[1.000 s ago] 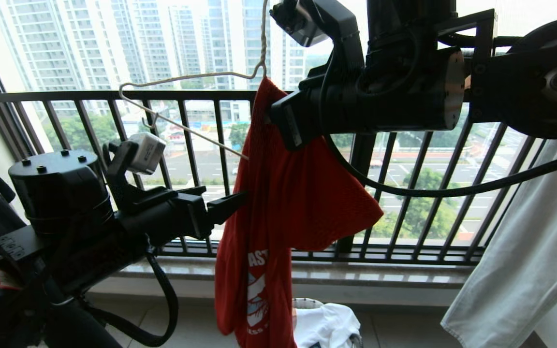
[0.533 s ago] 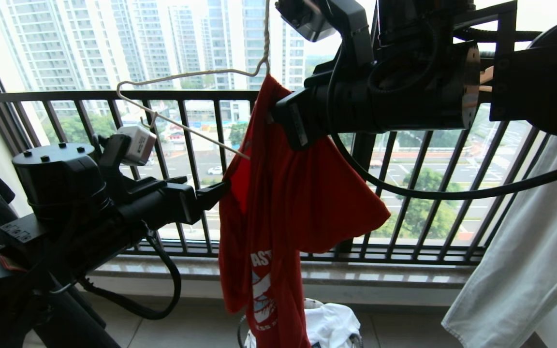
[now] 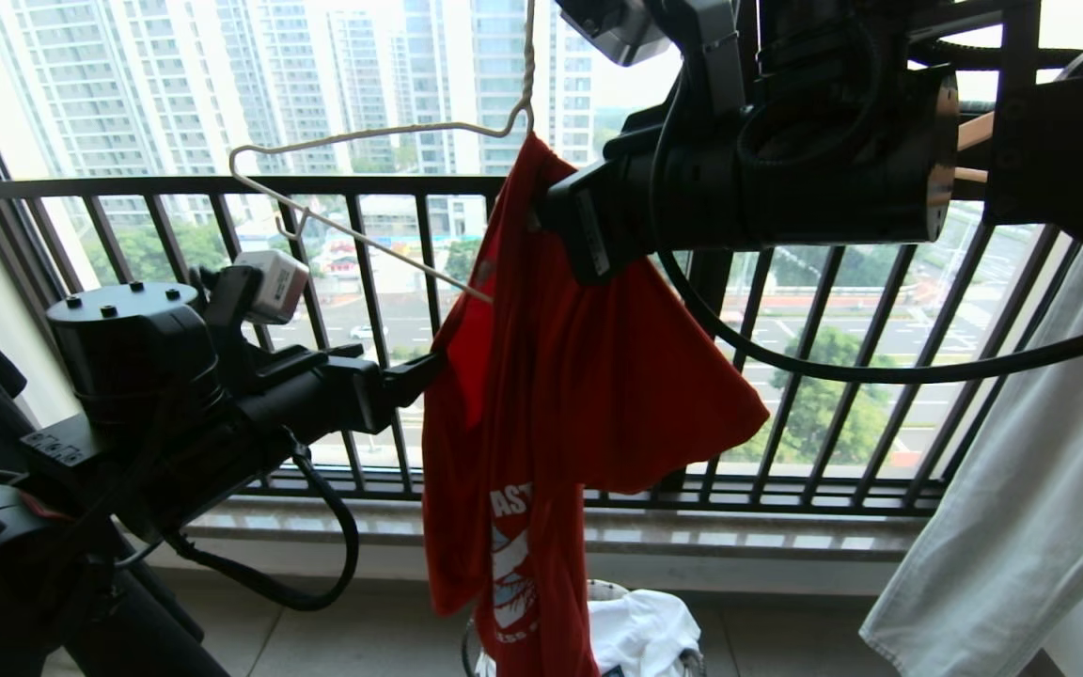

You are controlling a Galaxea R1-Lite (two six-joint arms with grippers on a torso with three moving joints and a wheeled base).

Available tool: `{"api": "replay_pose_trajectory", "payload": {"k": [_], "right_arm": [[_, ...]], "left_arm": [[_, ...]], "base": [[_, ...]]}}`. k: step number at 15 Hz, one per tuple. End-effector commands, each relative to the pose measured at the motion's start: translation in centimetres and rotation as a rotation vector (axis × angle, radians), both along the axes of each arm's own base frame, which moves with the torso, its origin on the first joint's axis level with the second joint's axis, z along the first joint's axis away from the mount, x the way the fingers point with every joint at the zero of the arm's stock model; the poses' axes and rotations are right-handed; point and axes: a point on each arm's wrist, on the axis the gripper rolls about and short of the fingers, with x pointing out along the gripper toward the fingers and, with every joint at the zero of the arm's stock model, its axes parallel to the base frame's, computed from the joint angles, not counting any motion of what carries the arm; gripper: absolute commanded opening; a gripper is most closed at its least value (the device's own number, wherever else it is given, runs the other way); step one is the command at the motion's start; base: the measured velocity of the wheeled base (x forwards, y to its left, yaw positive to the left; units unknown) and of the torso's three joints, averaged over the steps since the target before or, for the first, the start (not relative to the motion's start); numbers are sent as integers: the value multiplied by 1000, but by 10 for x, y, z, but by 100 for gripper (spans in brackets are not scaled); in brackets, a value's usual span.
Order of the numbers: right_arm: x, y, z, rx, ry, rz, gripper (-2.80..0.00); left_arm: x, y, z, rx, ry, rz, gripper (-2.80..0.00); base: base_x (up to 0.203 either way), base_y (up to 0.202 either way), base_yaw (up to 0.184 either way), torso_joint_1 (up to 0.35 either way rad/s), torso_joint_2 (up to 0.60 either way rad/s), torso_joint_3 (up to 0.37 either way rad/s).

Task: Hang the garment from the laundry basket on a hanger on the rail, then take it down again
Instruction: Hang the clothes on the clothes rack

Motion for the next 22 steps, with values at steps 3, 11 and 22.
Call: {"api": "replay_pose_trajectory", "payload": {"k": [3,11,22], "right_arm": [[-4,-4,6,9,-12,0,-280],[-7,-6,9,16,-21,1,-280],[-5,-12,-6,-21,26,-11,-280]], "left_arm": [[6,6,2,-12,-21,26,0],[11,9,-1,-7,-11,45,-280],[32,34,14,-25,-58,148,-280]], "base": [[0,0,0,0,0,0],[0,0,0,0,0,0],[0,0,0,0,0,0]]}}
